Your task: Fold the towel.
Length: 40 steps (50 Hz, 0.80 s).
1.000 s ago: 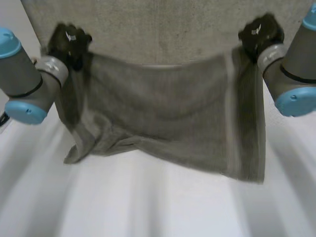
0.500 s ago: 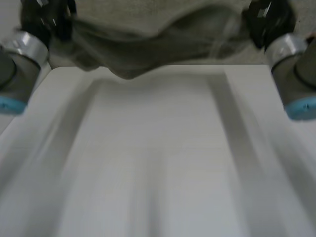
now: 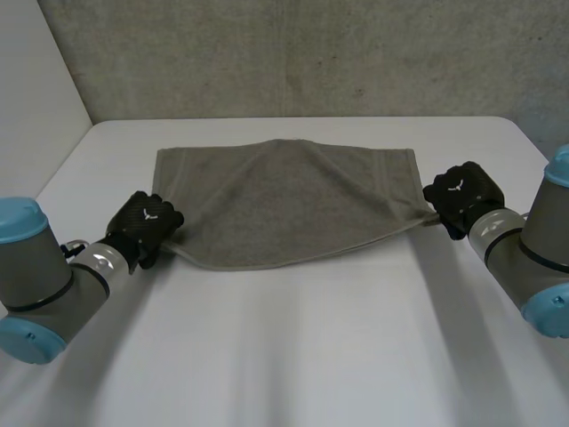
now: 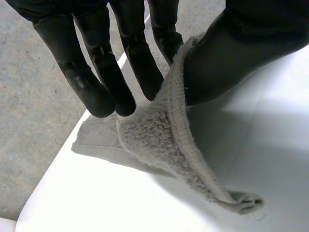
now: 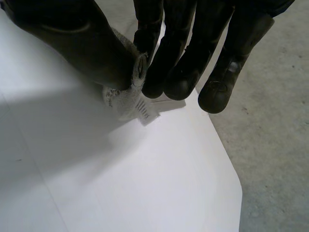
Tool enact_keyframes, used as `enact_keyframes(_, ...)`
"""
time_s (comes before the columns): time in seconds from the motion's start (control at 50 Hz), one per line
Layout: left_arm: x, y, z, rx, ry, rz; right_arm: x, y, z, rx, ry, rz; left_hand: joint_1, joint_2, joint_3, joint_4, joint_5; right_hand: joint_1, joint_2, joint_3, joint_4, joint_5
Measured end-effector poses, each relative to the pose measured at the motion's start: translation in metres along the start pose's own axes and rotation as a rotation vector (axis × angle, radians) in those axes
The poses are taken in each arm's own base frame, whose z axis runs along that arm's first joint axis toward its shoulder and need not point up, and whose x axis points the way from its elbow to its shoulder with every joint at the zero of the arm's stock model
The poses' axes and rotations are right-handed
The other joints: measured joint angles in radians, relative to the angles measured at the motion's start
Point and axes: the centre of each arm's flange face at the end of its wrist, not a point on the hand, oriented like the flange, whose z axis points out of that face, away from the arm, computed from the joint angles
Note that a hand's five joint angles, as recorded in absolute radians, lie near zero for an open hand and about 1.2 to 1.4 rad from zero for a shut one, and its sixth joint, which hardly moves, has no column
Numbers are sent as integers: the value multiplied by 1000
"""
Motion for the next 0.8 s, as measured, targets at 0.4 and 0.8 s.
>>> enact_keyframes(0.4, 2, 25, 2, -88, -15, -30, 6, 2, -8, -20, 25, 73, -571, -629, -651, -610, -628, 0, 0, 0, 0, 0)
enact_keyframes(0.8, -18, 34, -6, -136, -86, -45, 20, -3, -19, -23, 73, 73, 3, 14, 18, 25, 12, -1, 0, 0, 0, 0)
